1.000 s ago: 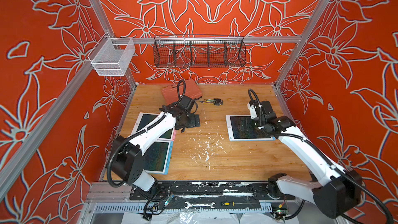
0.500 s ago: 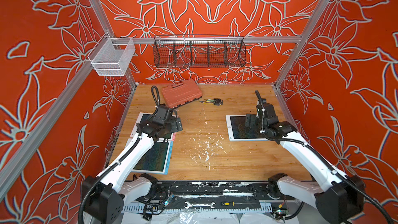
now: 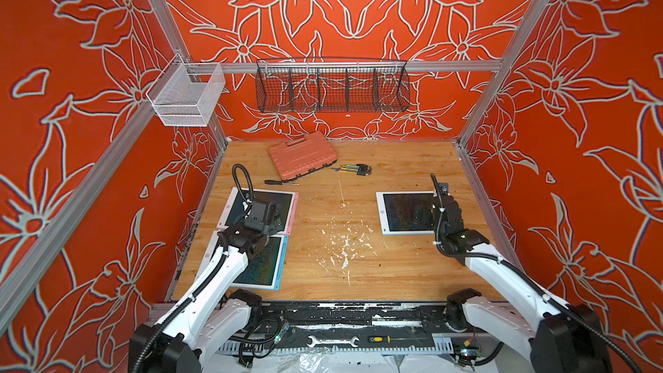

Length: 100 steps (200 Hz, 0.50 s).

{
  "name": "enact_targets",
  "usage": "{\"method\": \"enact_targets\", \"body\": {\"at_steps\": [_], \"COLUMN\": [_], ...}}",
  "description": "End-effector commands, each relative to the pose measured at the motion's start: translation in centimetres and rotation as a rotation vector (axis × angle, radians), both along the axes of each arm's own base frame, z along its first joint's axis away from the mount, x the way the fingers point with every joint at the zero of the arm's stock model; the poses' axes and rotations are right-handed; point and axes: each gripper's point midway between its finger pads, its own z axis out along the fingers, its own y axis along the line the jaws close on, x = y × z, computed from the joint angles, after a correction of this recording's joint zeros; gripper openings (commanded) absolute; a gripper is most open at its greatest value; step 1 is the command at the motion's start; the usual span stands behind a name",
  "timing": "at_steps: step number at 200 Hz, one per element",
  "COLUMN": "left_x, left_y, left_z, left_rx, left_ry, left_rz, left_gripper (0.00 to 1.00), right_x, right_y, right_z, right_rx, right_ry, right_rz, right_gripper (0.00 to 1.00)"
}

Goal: Place the stylus back onto the writing tablet
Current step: Reset both arms

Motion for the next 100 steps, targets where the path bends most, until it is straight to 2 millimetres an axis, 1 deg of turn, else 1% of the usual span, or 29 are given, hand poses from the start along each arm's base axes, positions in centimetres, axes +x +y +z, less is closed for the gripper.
{"method": "enact_targets", "body": {"at_steps": [1, 20, 30, 32, 36, 54, 73, 100], "left_x": [0.7, 1.2, 1.7, 1.9, 2.0, 2.7, 3.4, 4.8], "left_y": [1.7, 2.8, 3.0, 3.1, 3.2, 3.9, 4.3, 4.4], "left_z": [0.1, -0.6, -0.8, -1.4, -1.8, -2.8, -3.5, -3.9], "left_rx": [0.079, 0.110, 0.112, 0.115, 0.115, 0.107, 0.102, 0.092], "left_ry": [-0.056, -0.056, -0.070, -0.051, -0.043, -0.030, -0.031, -0.077], "left_rz": [0.044, 0.071, 0.071, 0.070, 0.071, 0.098, 0.111, 0.094], "left_gripper": [0.97, 0.97, 0.97, 0.97, 0.97, 0.97, 0.97, 0.98], "right_x": [1.3, 1.6, 1.6, 1.5, 1.6, 1.2, 1.4, 3.2], "right_y": [-0.1, -0.7, -1.1, -1.2, -1.4, -2.1, -2.8, -2.1], "right_z": [1.8, 1.5, 0.9, 0.6, 0.5, -1.4, -2.7, -2.0], "right_rx": [-0.026, -0.083, -0.103, -0.106, -0.107, -0.107, -0.103, -0.113], "right_ry": [-0.088, -0.074, -0.055, -0.049, -0.050, -0.046, -0.052, -0.109], "right_rz": [0.021, 0.019, 0.009, 0.008, 0.003, -0.010, -0.030, 0.028], "right_gripper": [0.97, 0.97, 0.97, 0.97, 0.97, 0.97, 0.97, 0.97]}}
